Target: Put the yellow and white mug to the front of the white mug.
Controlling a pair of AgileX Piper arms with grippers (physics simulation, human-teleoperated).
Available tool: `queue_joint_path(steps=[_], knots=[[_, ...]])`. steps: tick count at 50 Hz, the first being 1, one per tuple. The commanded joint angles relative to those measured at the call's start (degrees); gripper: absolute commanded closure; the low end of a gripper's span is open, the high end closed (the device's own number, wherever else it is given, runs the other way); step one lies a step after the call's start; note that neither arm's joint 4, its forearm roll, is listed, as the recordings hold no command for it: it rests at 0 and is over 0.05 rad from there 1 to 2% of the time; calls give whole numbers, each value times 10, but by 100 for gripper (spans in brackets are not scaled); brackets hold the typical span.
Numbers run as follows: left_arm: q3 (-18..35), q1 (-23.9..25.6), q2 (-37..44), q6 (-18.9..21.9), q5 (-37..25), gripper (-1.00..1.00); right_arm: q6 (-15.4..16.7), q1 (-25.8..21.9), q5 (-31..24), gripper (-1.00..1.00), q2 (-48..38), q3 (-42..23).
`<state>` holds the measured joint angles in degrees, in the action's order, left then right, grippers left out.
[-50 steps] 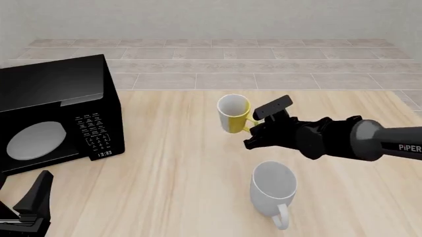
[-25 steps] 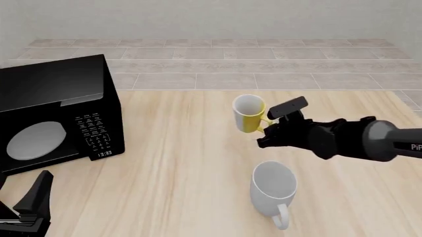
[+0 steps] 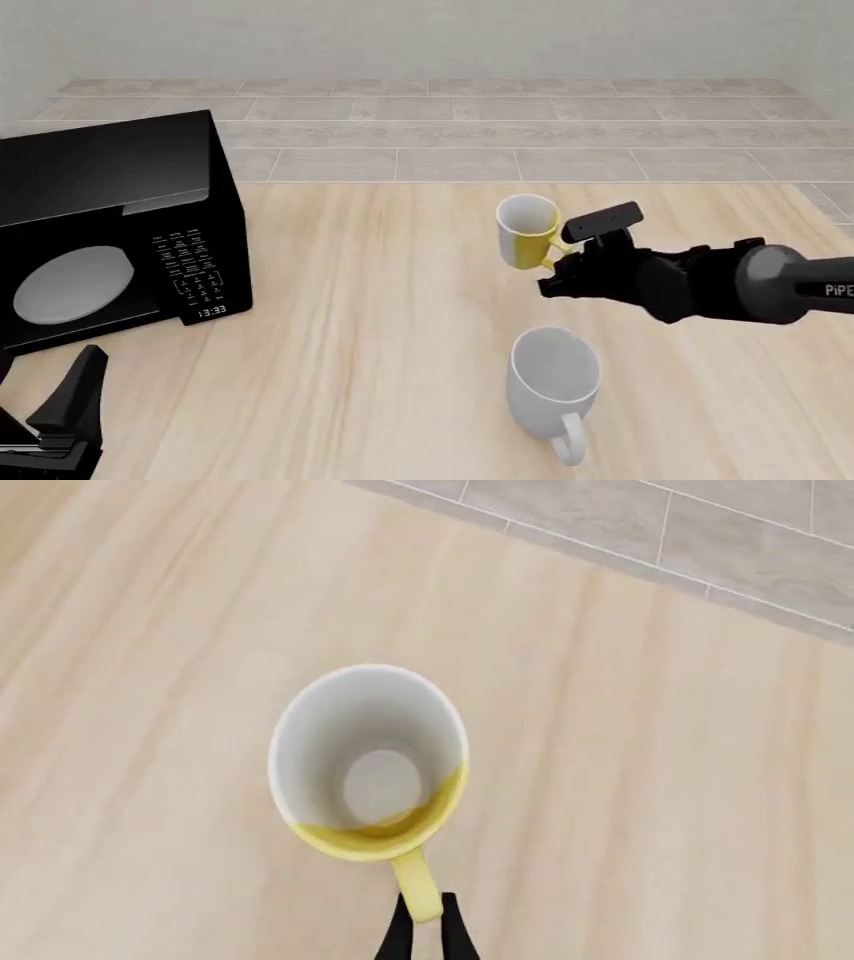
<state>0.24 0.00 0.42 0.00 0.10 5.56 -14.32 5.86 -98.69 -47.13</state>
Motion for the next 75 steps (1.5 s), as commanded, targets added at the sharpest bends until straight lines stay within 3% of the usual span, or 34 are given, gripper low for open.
queue_joint_path(steps=[1, 55, 56, 61, 75], knots=[[0, 0, 0, 0, 0, -100, -9, 2, 10, 100, -34, -14], [0, 0, 0, 0, 0, -100, -10, 3, 0, 100, -75, -39], [0, 0, 0, 0, 0, -100, -10, 3, -1, -100, -75, -39], [0, 0, 0, 0, 0, -100, -20, -8, -4, -100, -66, -37], [0, 0, 0, 0, 0, -100, -7, -5, -29, -100, -29, -42]])
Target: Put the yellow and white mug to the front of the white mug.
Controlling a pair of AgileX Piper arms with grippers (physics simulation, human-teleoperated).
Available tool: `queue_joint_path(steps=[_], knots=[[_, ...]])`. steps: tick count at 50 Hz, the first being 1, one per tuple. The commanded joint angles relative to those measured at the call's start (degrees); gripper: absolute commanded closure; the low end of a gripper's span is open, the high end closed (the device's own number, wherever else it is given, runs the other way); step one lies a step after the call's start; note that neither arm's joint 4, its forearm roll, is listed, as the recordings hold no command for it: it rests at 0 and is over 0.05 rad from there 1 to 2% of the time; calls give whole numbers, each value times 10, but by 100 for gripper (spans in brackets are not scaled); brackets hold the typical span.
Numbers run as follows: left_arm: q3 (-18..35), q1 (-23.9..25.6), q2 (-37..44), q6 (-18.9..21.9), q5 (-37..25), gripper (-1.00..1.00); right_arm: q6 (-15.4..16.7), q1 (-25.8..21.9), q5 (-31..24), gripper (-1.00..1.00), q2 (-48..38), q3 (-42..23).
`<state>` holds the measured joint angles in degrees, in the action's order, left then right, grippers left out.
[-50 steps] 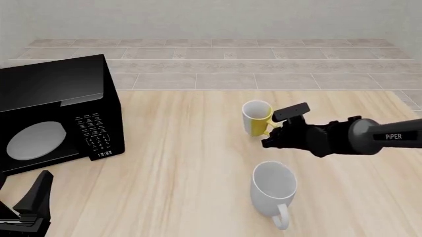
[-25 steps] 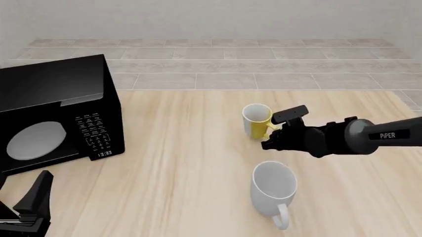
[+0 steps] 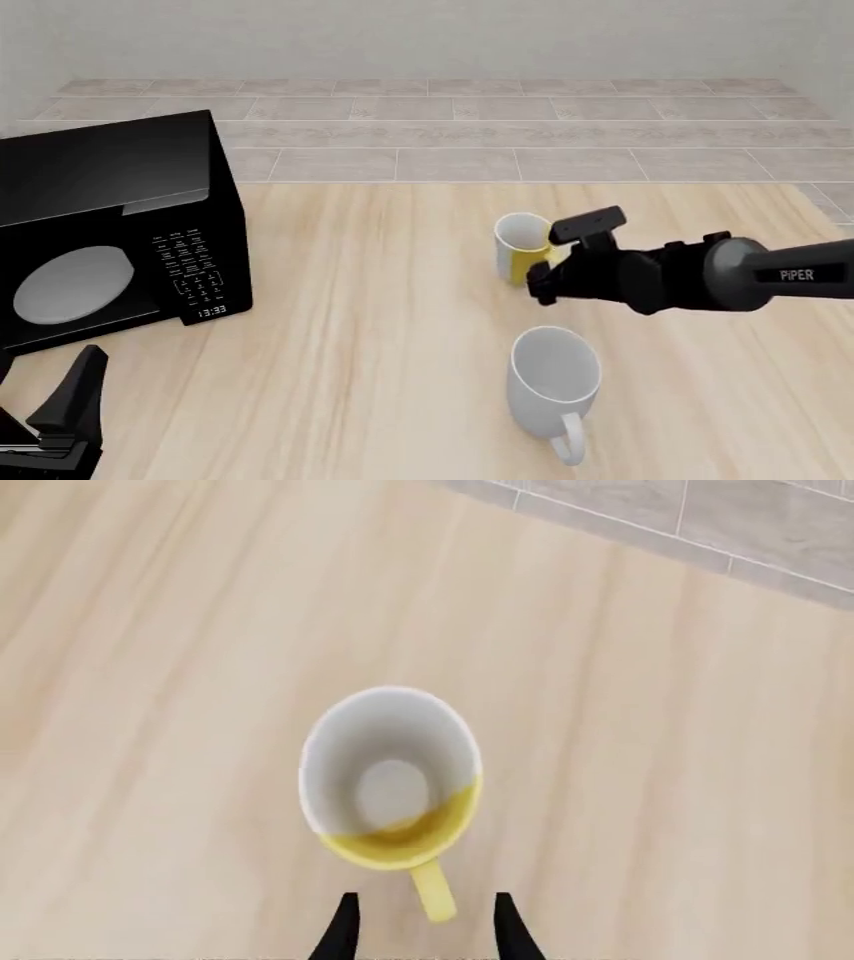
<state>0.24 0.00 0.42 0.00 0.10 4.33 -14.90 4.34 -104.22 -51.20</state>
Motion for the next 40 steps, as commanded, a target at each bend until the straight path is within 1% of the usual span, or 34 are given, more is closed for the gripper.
queue_joint_path(steps=[1, 10, 23, 30, 40], knots=[[0, 0, 0, 0, 0, -100, 5, 1, -18, -100, 31, -2], [0, 0, 0, 0, 0, -100, 10, 1, -29, -100, 77, 14], [0, 0, 0, 0, 0, -100, 18, -4, -53, -100, 193, 60], [0, 0, 0, 0, 0, -100, 25, -8, -58, -100, 262, 98], [0, 0, 0, 0, 0, -100, 24, -10, -64, -100, 361, 151]])
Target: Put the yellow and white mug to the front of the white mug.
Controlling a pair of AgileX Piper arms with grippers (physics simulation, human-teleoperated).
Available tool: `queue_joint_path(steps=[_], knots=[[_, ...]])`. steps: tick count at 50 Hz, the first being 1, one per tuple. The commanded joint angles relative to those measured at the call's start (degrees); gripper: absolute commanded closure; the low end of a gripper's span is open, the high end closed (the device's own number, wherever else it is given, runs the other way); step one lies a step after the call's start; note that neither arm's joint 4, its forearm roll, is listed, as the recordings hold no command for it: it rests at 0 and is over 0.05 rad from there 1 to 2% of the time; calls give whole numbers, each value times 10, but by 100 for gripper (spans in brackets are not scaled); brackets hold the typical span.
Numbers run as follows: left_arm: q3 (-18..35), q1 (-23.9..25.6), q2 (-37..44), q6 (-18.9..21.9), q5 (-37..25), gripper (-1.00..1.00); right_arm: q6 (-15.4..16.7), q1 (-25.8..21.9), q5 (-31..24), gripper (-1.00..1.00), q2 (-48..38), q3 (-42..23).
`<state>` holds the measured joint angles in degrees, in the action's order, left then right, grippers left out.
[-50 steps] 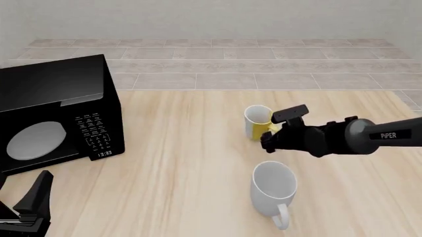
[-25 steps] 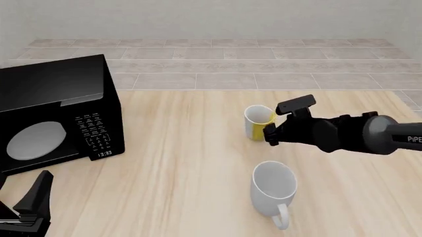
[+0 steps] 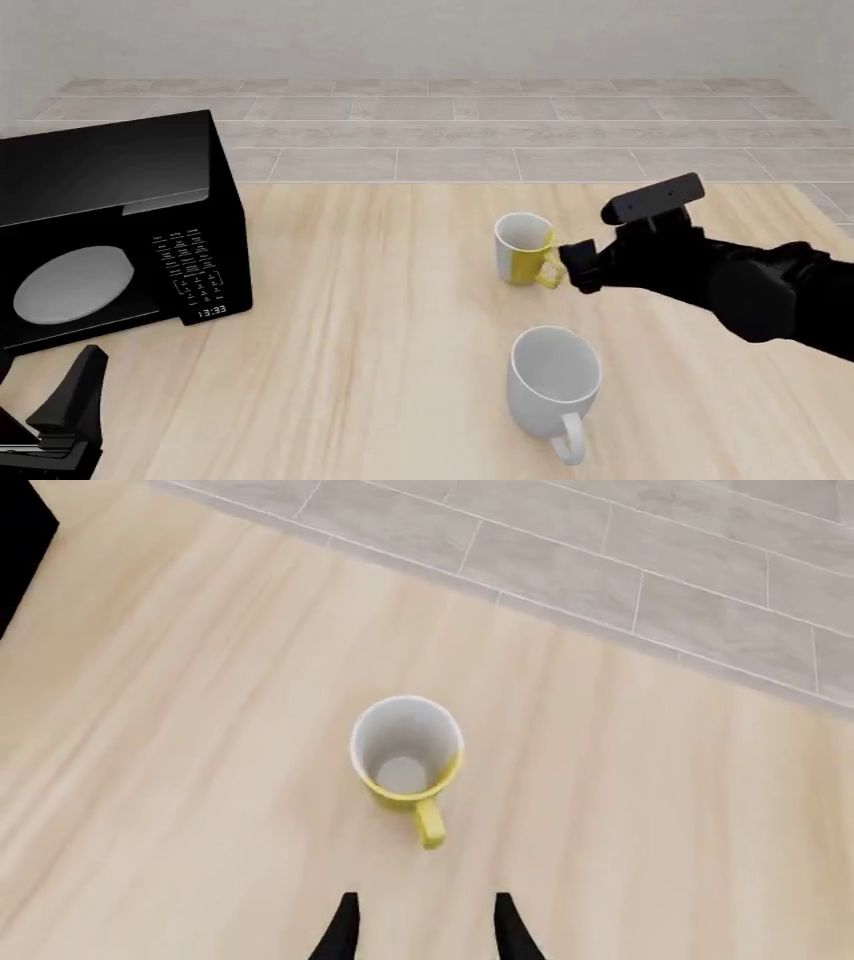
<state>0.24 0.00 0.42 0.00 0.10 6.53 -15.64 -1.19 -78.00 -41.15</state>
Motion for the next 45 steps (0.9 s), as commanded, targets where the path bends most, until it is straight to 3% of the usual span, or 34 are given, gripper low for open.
queue_joint_path(steps=[1, 27, 45], knots=[[0, 0, 0, 0, 0, -100, 3, -3, -9, -100, 106, 54], [0, 0, 0, 0, 0, -100, 19, -2, -45, -100, 316, 143], [0, 0, 0, 0, 0, -100, 13, -7, -54, -100, 398, 197]])
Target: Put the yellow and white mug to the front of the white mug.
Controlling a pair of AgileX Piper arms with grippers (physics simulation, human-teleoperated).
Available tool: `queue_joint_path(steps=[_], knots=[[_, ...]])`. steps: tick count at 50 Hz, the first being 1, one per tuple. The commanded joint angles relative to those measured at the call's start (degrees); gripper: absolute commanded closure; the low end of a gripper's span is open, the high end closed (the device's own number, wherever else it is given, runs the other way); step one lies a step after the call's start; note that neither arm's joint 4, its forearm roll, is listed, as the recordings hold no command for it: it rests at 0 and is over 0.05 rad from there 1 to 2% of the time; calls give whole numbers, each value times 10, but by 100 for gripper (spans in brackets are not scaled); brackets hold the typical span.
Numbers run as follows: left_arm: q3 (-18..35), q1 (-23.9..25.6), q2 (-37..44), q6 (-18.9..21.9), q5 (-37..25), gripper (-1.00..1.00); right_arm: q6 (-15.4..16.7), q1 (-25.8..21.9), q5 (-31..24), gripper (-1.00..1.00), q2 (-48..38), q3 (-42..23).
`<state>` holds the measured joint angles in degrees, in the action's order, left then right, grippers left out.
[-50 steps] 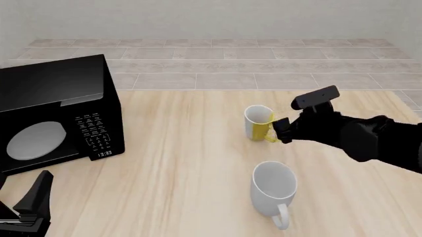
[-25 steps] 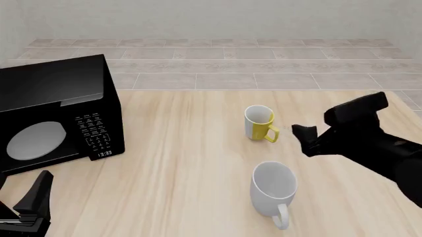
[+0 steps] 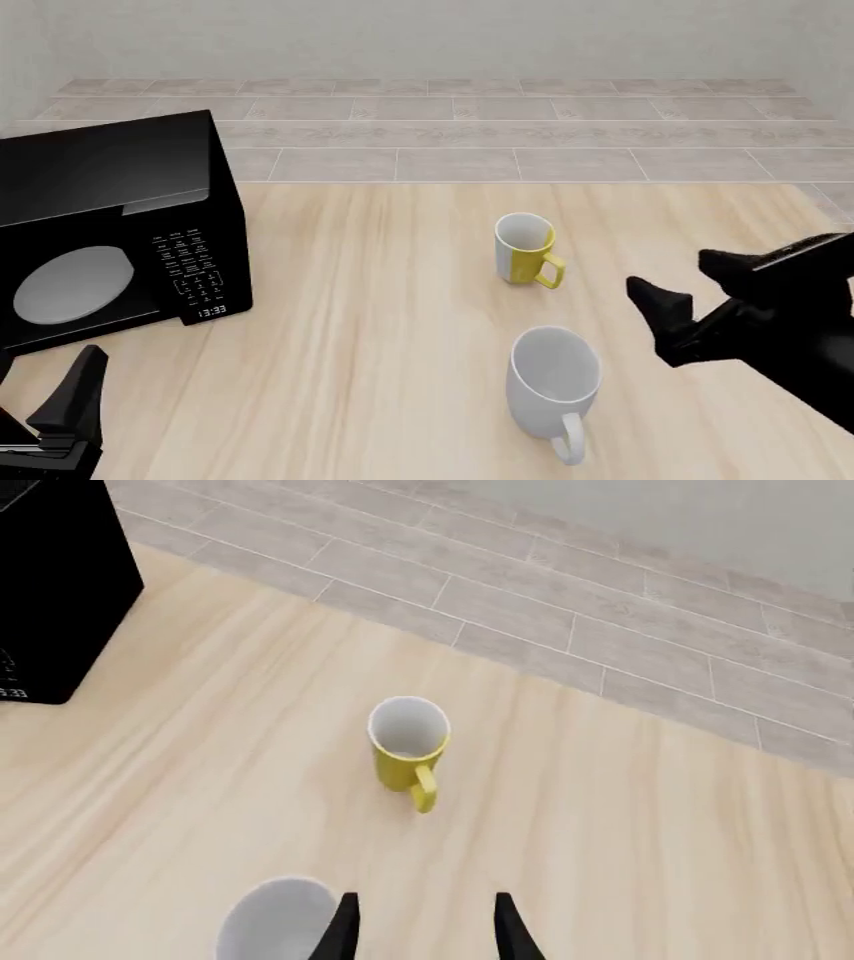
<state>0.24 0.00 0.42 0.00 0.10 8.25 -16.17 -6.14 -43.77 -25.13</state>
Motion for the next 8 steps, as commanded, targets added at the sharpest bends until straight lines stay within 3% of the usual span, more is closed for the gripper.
queue_joint_path(steps=[1, 8], knots=[[0, 0, 0, 0, 0, -100, -6, -3, -4, -100, 59, 40], [0, 0, 0, 0, 0, -100, -3, -1, -8, -100, 83, 59]])
